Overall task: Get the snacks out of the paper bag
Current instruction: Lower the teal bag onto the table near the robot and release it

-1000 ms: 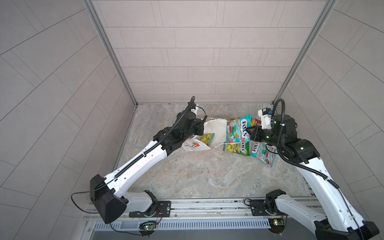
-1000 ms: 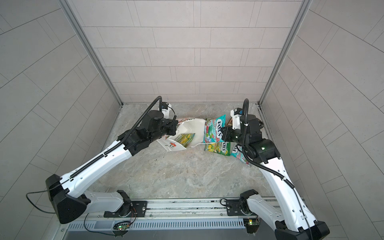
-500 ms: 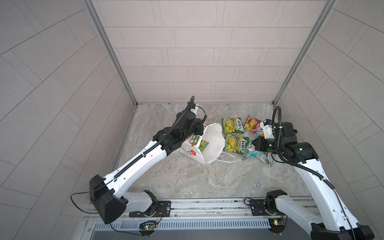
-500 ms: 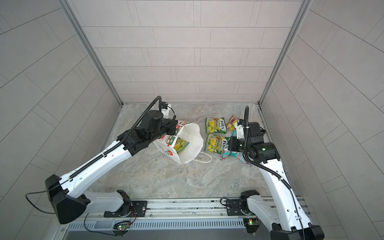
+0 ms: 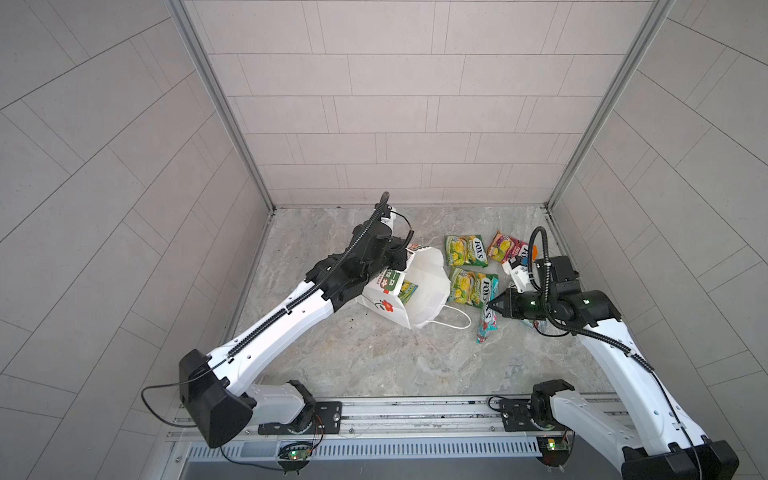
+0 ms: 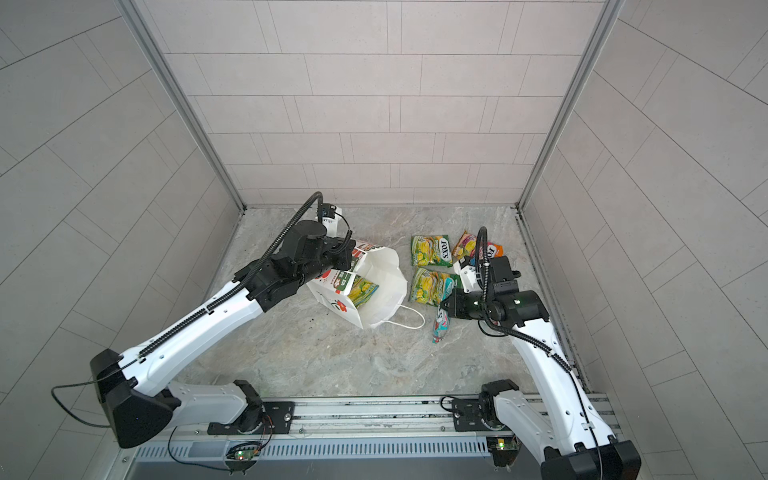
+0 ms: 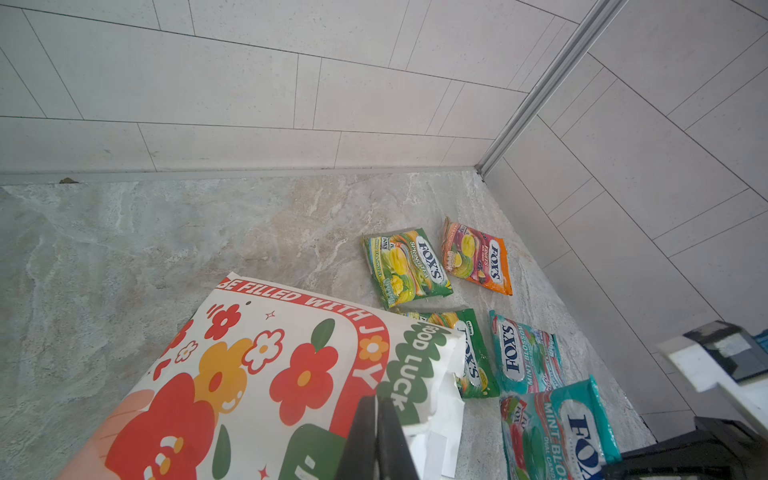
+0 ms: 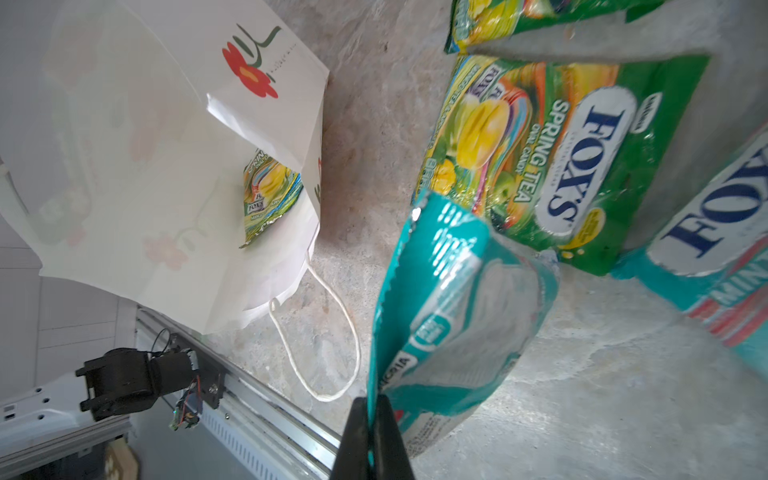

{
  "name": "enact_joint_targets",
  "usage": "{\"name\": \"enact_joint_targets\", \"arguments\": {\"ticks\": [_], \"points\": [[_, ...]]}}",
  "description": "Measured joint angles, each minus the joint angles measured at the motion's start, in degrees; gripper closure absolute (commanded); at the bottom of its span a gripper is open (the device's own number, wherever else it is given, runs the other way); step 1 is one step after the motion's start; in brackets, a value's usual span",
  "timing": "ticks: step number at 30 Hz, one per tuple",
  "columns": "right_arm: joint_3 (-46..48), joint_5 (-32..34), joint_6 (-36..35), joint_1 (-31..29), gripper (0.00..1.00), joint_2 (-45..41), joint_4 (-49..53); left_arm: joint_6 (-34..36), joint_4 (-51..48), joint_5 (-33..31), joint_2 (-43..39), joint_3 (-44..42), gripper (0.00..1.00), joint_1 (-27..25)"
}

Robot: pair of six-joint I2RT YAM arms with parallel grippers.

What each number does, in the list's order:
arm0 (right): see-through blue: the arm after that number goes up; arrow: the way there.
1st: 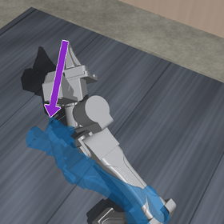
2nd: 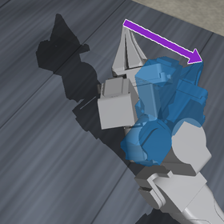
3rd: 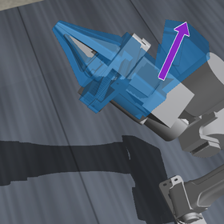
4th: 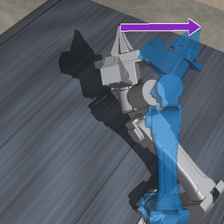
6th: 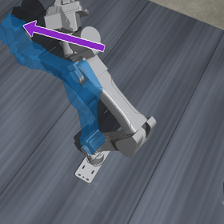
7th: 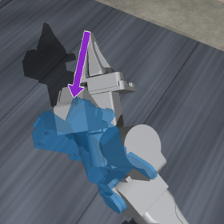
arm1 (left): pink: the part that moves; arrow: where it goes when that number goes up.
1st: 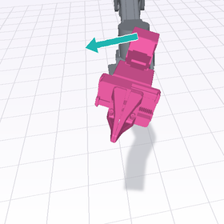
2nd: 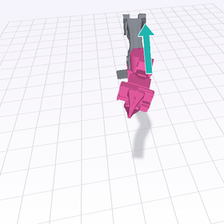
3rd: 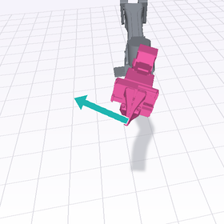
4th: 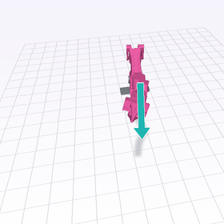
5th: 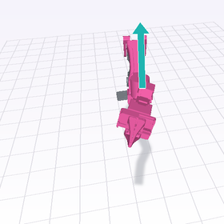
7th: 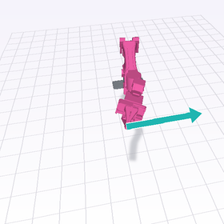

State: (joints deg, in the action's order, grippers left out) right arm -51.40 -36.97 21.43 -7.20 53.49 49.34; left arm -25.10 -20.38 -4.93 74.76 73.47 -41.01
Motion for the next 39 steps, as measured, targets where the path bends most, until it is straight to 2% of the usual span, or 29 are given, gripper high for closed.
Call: {"name": "enact_joint_targets", "arguments": {"ticks": [8, 15, 28, 33, 37, 39], "points": [[6.88, -6.08, 5.14, -2.1, 1.0, 1.29, -9.44, -0.17, 0.04, -0.85, -0.44, 0.0, 1.0, 0.0], [13.62, -7.52, 8.72, -2.27, 1.0, 4.13, -17.07, -0.59, 0.17, -0.92, -0.59, 0.0, 1.0, 0.0], [14.36, 5.18, 8.35, -2.27, 1.0, 6.21, -15.04, -0.87, 0.37, -0.92, -0.66, -0.63, 1.0, 0.0], [14.36, 9.2, 8.22, -2.27, 0.84, 5.05, -13.49, -0.96, 0.39, -0.85, -0.66, -0.66, 1.0, 0.0], [14.36, 11.82, 8.46, -2.27, 0.64, 3.89, -12.17, -0.98, 0.39, -0.76, -0.66, -0.66, 1.0, 0.0], [14.36, 13.07, 8.31, -2.27, 0.59, 3.26, -11.58, -0.98, 0.42, -0.74, -0.66, -0.66, 1.0, 0.0]]}}
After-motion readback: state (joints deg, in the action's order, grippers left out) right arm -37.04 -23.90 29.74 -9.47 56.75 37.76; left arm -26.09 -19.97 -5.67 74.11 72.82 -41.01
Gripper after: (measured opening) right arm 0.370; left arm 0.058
